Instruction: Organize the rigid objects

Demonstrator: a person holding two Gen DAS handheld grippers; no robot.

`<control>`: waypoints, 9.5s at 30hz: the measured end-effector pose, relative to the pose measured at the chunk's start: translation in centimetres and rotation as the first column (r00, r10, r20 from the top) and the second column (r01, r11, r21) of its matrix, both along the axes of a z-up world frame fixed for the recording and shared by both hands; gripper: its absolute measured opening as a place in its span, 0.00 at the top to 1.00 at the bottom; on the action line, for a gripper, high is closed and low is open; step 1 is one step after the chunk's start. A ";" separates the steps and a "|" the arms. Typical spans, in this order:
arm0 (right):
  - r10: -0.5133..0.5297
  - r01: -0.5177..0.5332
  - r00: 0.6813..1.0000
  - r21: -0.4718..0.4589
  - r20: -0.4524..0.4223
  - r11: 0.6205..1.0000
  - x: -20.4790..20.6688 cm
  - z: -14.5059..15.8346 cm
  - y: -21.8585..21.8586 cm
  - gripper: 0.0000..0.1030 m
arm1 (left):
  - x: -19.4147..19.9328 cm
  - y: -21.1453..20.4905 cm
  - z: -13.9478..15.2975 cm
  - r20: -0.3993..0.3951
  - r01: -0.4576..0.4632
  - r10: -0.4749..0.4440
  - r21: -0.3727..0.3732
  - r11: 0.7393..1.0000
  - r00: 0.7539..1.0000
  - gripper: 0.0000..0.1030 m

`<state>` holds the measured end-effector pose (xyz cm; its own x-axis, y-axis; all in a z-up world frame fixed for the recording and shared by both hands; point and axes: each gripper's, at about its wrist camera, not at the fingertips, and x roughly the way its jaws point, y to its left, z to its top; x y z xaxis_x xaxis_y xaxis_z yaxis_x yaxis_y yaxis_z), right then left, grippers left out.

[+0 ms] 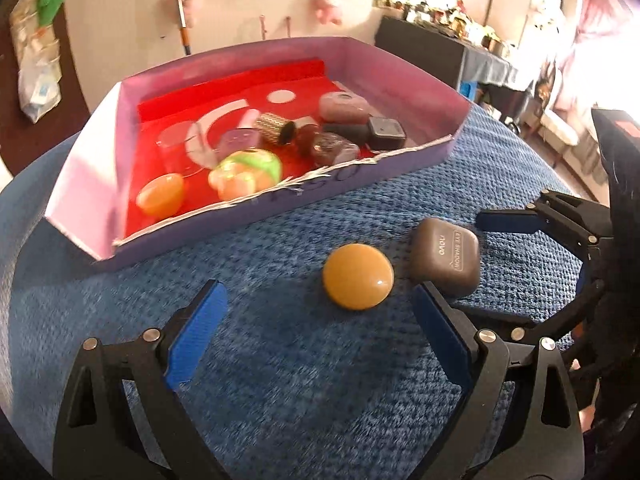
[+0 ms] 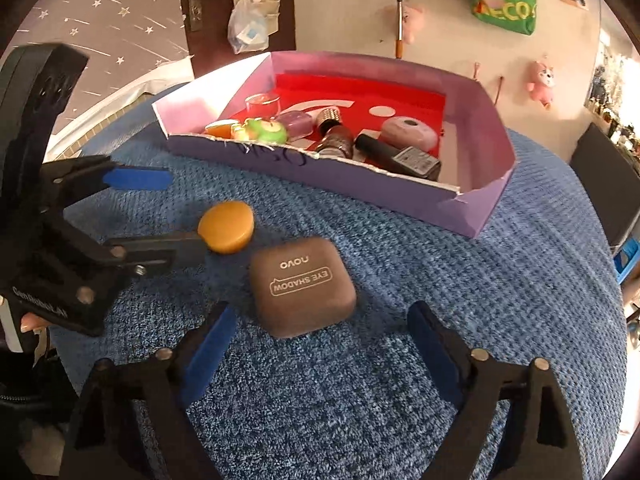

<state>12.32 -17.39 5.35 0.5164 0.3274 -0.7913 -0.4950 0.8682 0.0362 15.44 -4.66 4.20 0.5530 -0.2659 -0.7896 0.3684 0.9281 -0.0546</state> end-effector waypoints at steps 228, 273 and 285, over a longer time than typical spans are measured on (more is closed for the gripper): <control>-0.332 0.328 0.893 0.066 0.305 0.942 11.5 3.4 1.2 0.00 | 9.8 5.7 1.8 0.281 -0.327 0.331 -0.064 0.943 0.901 0.07; -0.331 0.329 0.893 0.058 0.306 0.942 11.6 3.4 1.4 0.00 | 9.8 5.7 1.8 0.281 -0.327 0.331 -0.062 0.943 0.901 0.07; -0.331 0.329 0.893 0.058 0.306 0.942 11.6 3.5 1.4 0.00 | 9.9 5.7 1.9 0.281 -0.327 0.331 -0.062 0.943 0.901 0.07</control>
